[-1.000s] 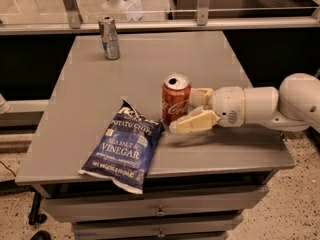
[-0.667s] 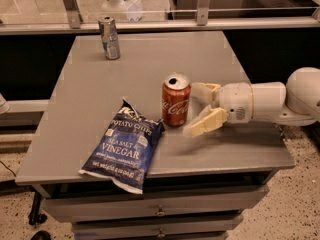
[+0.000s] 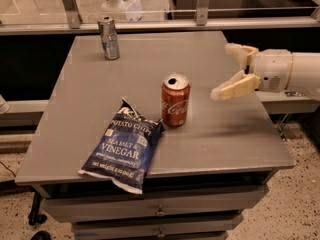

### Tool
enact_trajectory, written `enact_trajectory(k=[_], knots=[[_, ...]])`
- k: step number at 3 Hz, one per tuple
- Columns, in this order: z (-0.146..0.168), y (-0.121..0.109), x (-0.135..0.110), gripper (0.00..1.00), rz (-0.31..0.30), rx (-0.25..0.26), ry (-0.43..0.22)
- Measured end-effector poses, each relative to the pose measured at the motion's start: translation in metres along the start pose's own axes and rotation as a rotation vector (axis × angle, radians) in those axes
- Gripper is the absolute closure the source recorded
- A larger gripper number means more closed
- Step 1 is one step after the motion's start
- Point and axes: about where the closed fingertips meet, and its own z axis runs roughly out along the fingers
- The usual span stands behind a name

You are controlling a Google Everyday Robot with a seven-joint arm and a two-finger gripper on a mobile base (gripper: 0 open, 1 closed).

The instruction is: Move coke can near blue chip bag

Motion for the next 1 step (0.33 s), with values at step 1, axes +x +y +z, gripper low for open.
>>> enact_trajectory(k=[1], knots=[[-0.0070,-0.0079,-0.0121,0.00,-0.019,0.020,-0.015]])
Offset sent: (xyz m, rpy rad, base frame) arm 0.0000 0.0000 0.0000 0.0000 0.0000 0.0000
